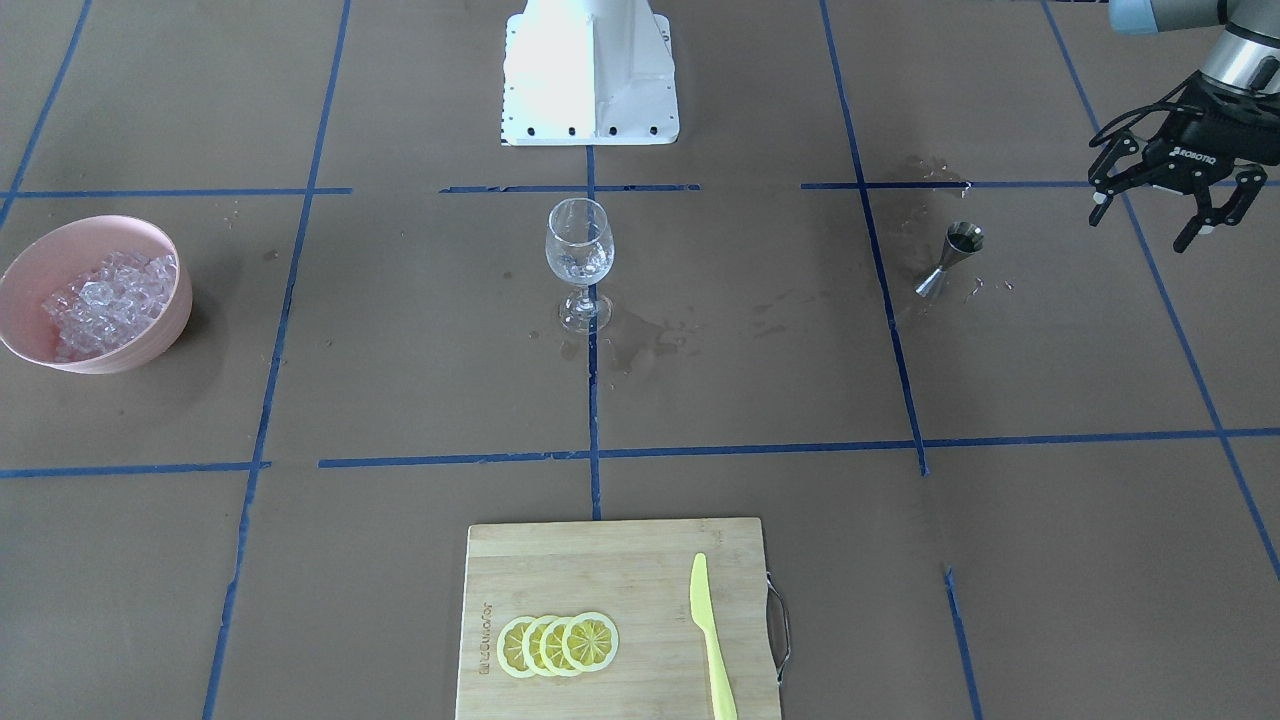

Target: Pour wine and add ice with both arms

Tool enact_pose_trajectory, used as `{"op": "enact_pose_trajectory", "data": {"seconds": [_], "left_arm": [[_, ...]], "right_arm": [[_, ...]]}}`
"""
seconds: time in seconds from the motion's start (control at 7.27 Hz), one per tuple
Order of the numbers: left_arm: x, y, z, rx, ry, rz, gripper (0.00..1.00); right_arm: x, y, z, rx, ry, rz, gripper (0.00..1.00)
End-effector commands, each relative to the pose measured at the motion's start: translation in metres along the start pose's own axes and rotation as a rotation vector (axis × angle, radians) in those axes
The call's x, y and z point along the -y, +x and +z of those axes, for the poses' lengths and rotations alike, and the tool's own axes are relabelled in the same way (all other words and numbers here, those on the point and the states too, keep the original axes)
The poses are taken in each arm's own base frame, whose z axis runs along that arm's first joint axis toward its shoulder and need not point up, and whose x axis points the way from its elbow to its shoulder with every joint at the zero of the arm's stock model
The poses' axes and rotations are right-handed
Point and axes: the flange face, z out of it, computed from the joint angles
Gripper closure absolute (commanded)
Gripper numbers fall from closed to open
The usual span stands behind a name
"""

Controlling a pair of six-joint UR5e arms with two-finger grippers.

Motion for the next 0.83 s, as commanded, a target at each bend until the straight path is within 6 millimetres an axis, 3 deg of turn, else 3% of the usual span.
{"op": "enact_pose_trajectory", "data": {"seconds": [0.0, 0.28, 0.69], "left_arm": [[-0.017, 0.024, 0.012, 0.049, 0.000, -0.049, 0.00], [-0.046, 0.033, 0.007, 0.055, 0.004, -0.115, 0.01], [-0.075, 0.085, 0.024, -0.015, -0.012, -0.226, 0.01]], "right_arm": [[0.000, -0.003, 0.000, 0.023, 0.002, 0.001, 0.00], [0.001, -0.003, -0.001, 0.025, 0.003, -0.002, 0.00], [0.001, -0.006, -0.004, 0.025, 0.010, -0.008, 0.00]]}}
